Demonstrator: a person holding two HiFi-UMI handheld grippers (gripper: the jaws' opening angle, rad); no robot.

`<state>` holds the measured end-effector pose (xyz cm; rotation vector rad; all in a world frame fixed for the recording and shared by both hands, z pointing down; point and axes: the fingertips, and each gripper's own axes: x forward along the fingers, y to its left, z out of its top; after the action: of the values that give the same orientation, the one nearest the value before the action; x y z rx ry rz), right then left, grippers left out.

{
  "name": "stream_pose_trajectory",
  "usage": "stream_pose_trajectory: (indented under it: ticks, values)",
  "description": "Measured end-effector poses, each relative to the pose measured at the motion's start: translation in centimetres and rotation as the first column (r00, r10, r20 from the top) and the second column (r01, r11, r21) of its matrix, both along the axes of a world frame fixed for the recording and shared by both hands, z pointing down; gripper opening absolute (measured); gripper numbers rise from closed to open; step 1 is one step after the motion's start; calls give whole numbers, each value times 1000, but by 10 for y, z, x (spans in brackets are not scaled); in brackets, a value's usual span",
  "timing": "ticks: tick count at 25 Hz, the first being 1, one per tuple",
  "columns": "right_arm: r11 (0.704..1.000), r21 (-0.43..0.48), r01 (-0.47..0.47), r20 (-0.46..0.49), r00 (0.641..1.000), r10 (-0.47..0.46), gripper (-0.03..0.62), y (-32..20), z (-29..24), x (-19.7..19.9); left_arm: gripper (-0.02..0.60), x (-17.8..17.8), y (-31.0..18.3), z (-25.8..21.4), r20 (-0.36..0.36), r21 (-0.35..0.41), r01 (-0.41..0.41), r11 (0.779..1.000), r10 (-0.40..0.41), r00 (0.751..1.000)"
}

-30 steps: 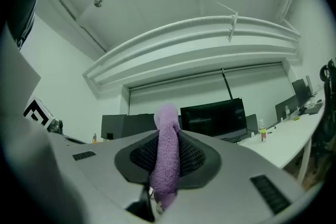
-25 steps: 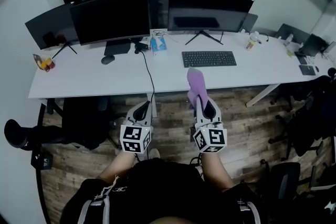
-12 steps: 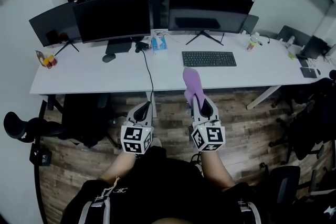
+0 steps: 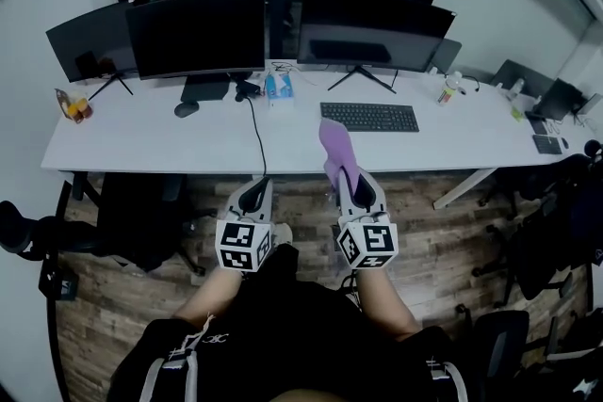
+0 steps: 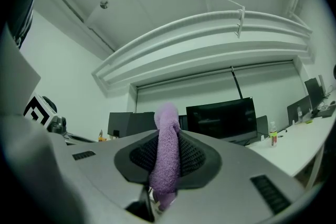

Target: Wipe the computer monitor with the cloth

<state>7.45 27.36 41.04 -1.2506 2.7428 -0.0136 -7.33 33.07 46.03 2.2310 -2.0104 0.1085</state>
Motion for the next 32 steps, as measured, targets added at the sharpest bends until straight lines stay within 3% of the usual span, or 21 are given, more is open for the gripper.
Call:
stream_pose_trajectory:
  ticks: [11, 23, 28, 32]
  values:
    - [1000, -3, 28, -37, 999, -28, 92, -116, 12, -49, 14, -45, -110, 19, -36, -20, 18, 1000, -19, 999]
    - [999, -46, 19, -77, 997, -22, 92, -302, 11, -124, 14, -118, -295, 13, -41, -57, -1, 998, -2, 999]
    - [1000, -9, 26, -108, 994, -27, 92, -359, -8, -147, 14, -140, -354, -7, -24, -41, -15, 999, 14, 1000]
    - [997, 58, 44, -190, 981, -32, 92, -393, -21, -162, 14, -150, -381, -7, -31, -48, 8, 999, -10, 999]
